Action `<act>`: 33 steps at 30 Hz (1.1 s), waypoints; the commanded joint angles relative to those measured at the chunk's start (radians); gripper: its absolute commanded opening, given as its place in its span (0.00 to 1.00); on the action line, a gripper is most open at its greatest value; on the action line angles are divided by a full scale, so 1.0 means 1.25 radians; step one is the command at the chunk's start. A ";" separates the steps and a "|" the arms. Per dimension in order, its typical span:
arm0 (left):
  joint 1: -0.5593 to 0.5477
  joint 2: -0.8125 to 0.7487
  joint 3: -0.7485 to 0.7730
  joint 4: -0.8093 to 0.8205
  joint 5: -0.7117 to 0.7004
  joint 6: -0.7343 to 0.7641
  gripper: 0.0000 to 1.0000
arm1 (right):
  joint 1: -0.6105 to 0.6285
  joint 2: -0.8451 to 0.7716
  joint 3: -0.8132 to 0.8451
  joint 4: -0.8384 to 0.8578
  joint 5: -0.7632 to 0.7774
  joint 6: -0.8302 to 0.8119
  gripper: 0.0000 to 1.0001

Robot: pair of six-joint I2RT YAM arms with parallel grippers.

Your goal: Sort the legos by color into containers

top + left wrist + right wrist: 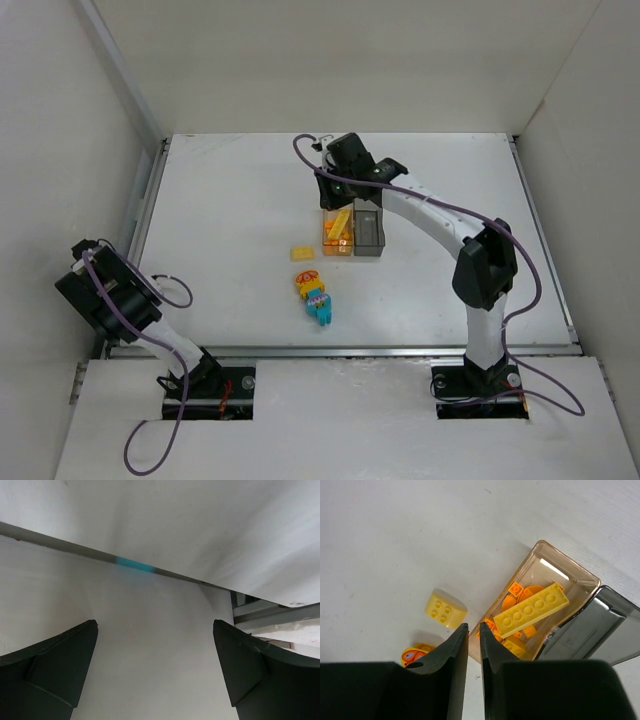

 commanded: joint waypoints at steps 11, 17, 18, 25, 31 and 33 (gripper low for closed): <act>0.020 0.029 -0.033 0.046 0.012 0.343 1.00 | 0.024 0.012 0.109 -0.075 0.052 0.033 0.21; 0.027 0.021 -0.033 0.045 0.039 0.327 1.00 | 0.031 0.038 0.130 -0.084 0.059 0.033 0.21; 0.027 0.013 -0.033 0.037 0.046 0.318 1.00 | 0.031 0.038 0.130 -0.084 0.059 0.033 0.21; 0.027 -0.047 -0.042 0.022 0.090 0.310 1.00 | 0.031 0.038 0.123 -0.084 0.074 0.033 0.22; 0.018 -0.107 -0.022 -0.012 0.204 0.228 1.00 | 0.031 0.029 0.085 -0.067 0.089 0.033 0.29; 0.011 -0.114 -0.011 -0.030 0.238 0.213 1.00 | 0.031 0.022 0.085 -0.067 0.097 0.024 0.32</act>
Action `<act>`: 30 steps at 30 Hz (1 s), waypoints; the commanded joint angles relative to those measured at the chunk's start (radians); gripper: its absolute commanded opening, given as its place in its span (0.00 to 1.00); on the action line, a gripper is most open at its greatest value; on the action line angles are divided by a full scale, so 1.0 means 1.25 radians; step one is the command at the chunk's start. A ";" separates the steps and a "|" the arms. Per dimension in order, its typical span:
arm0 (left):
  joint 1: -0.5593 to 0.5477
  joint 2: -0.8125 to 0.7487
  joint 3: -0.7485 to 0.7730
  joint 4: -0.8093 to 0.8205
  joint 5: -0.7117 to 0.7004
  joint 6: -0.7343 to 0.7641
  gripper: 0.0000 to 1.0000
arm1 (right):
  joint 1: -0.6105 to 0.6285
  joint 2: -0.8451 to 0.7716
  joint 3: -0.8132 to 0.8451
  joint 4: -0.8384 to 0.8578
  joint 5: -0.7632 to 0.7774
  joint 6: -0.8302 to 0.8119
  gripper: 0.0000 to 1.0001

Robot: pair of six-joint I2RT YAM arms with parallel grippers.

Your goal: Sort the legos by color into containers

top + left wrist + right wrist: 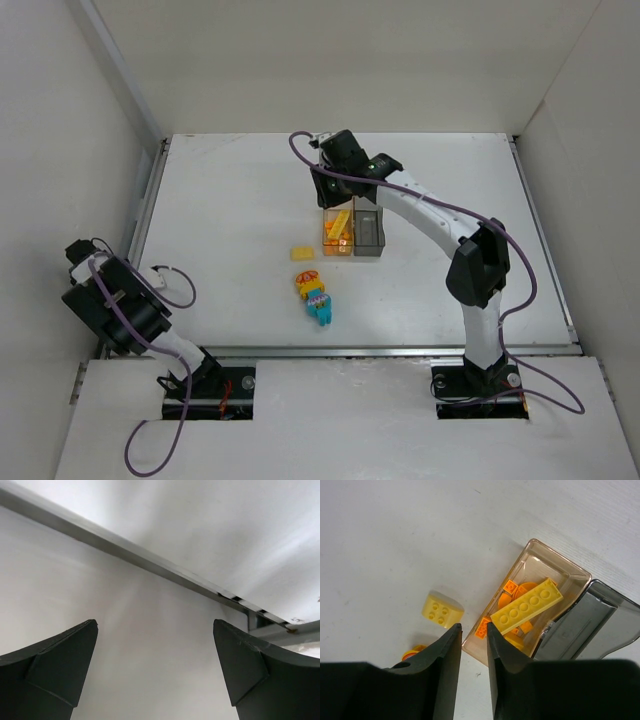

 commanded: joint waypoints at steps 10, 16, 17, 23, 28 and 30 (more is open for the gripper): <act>-0.037 -0.139 0.032 -0.069 0.232 0.107 1.00 | 0.033 -0.086 -0.089 0.037 0.094 0.000 0.58; -0.063 -0.174 0.119 -0.091 0.392 -0.080 1.00 | 0.065 -0.136 -0.129 0.037 0.150 0.000 0.79; -0.063 -0.185 0.131 -0.091 0.409 -0.107 1.00 | 0.065 -0.151 -0.151 0.037 0.162 0.000 0.83; -0.163 -0.223 0.266 -0.151 0.520 -0.369 1.00 | 0.101 -0.210 -0.212 0.037 0.234 0.017 1.00; -0.318 -0.260 0.299 -0.077 0.477 -0.593 1.00 | 0.119 -0.249 -0.242 0.021 0.284 0.058 1.00; -0.424 -0.285 0.291 0.026 0.381 -0.697 1.00 | 0.140 -0.261 -0.249 0.000 0.332 0.065 1.00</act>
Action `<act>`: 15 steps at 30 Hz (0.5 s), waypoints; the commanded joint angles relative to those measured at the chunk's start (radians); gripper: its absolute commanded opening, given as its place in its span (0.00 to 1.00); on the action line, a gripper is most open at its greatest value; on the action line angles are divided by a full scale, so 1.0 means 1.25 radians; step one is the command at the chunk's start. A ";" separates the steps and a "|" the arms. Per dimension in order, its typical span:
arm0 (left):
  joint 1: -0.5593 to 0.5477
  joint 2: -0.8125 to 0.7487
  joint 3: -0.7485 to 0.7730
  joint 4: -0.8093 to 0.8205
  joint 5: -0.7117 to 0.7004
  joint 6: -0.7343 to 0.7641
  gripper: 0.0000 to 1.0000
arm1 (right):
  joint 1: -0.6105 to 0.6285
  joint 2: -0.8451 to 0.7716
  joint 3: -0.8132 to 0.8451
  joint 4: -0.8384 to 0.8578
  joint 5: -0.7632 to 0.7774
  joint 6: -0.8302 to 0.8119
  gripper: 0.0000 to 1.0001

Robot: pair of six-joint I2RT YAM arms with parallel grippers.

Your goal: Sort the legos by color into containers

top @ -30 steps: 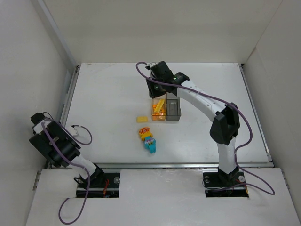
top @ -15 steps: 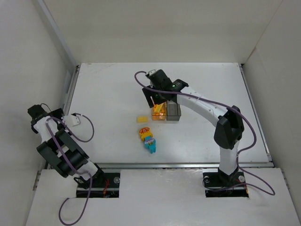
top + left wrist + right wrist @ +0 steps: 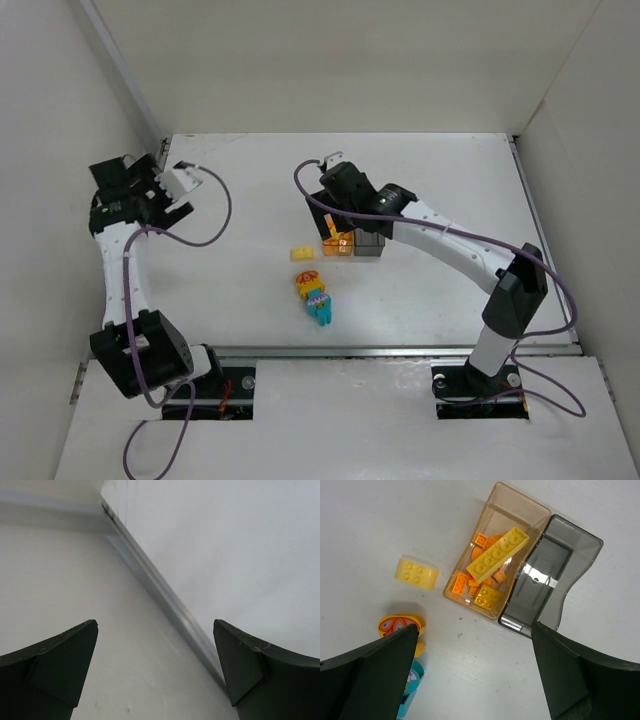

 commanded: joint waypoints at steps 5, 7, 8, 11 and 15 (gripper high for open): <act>-0.306 -0.058 0.069 0.224 -0.349 -0.508 1.00 | 0.053 -0.103 -0.006 -0.076 0.196 0.107 1.00; -0.341 -0.058 0.145 0.235 -0.435 -0.652 1.00 | 0.062 -0.121 -0.006 -0.113 0.249 0.128 1.00; -0.342 -0.058 0.169 0.227 -0.484 -0.812 1.00 | 0.062 -0.141 -0.017 -0.120 0.258 0.144 1.00; -0.321 -0.079 0.214 0.153 -0.410 -0.938 1.00 | 0.080 -0.176 -0.051 -0.112 0.231 0.159 1.00; -0.306 -0.159 0.110 0.163 -0.330 -1.033 1.00 | 0.122 -0.230 -0.197 -0.026 0.116 0.176 1.00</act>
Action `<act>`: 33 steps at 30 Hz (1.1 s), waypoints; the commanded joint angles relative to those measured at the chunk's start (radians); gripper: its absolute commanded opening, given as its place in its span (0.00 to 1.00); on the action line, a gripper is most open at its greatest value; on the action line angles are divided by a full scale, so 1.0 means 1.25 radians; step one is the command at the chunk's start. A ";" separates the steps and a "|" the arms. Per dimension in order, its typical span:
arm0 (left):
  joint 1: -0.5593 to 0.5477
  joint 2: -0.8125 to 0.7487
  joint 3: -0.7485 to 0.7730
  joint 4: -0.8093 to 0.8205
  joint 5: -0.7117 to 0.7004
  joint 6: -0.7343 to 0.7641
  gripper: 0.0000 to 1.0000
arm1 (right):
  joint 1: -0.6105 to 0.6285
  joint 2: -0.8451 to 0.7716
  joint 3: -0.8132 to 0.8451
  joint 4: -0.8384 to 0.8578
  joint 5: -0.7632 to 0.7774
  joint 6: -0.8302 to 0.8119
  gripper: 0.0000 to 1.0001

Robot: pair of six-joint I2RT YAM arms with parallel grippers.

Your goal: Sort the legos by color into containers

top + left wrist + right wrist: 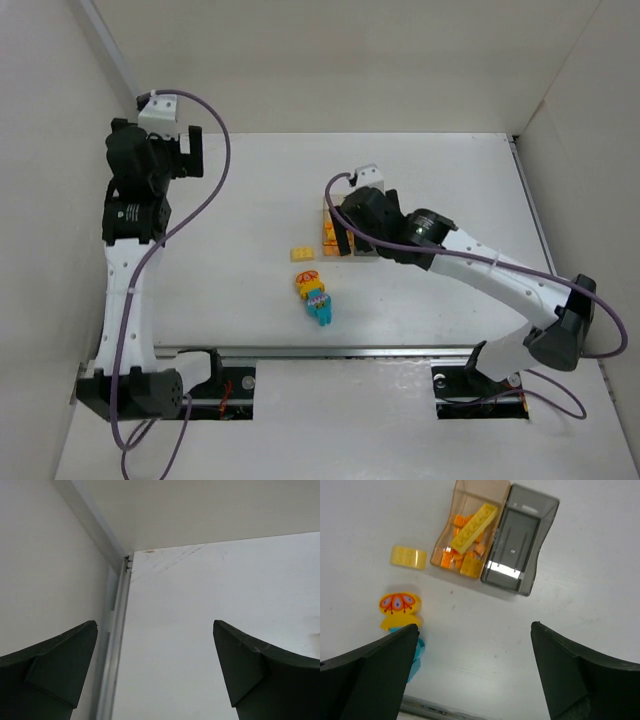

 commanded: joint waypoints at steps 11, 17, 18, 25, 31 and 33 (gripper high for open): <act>0.006 -0.205 -0.270 -0.051 0.098 -0.251 0.92 | 0.118 0.133 -0.085 0.132 -0.196 0.074 0.80; 0.006 -0.239 -0.366 -0.043 -0.108 -0.290 0.91 | 0.118 0.298 0.196 0.112 -0.151 -0.048 0.93; 0.006 -0.239 -0.373 -0.043 -0.129 -0.290 0.91 | 0.118 0.352 0.225 0.112 -0.135 -0.119 0.94; 0.021 -0.259 -0.391 -0.029 -0.274 -0.297 0.92 | 0.101 0.551 0.386 0.063 -0.164 -0.480 0.95; 0.037 -0.235 -0.391 -0.029 -0.304 -0.297 0.92 | 0.037 0.597 0.411 0.063 -0.291 -0.528 0.95; 0.046 -0.226 -0.391 -0.021 -0.304 -0.297 0.92 | 0.028 0.636 0.435 0.063 -0.291 -0.537 0.95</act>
